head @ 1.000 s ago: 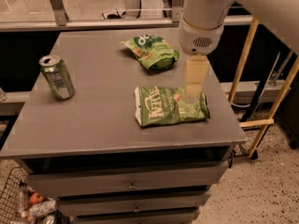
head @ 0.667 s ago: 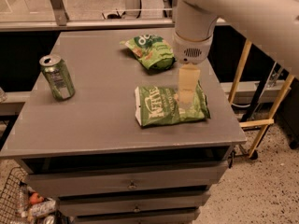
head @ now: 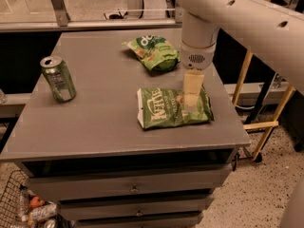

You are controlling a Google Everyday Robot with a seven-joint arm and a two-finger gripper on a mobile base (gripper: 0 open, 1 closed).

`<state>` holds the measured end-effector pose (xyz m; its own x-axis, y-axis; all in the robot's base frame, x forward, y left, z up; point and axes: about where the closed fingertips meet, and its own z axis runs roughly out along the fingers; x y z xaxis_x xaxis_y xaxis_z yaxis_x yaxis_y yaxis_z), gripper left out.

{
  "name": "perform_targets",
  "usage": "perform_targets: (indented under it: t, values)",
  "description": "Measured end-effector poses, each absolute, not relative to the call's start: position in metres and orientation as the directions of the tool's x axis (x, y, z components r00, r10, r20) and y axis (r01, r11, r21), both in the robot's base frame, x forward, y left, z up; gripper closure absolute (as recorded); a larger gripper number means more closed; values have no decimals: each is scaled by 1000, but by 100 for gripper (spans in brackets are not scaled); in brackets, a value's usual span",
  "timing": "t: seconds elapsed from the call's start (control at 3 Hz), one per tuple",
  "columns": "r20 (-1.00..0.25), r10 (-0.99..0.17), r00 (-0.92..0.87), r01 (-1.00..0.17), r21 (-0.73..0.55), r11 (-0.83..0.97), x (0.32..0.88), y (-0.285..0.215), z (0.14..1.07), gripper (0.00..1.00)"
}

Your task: Move green jalapeno chip bag near green can

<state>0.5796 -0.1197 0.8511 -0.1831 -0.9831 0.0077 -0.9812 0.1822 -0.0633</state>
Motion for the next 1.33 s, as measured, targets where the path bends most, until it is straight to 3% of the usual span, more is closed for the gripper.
perform_targets:
  t: [0.67, 1.33]
  values:
    - [6, -973, -230, -973, -14, 230, 588, -143, 838, 0]
    - [13, -979, -202, -979, 23, 202, 593, -136, 824, 41]
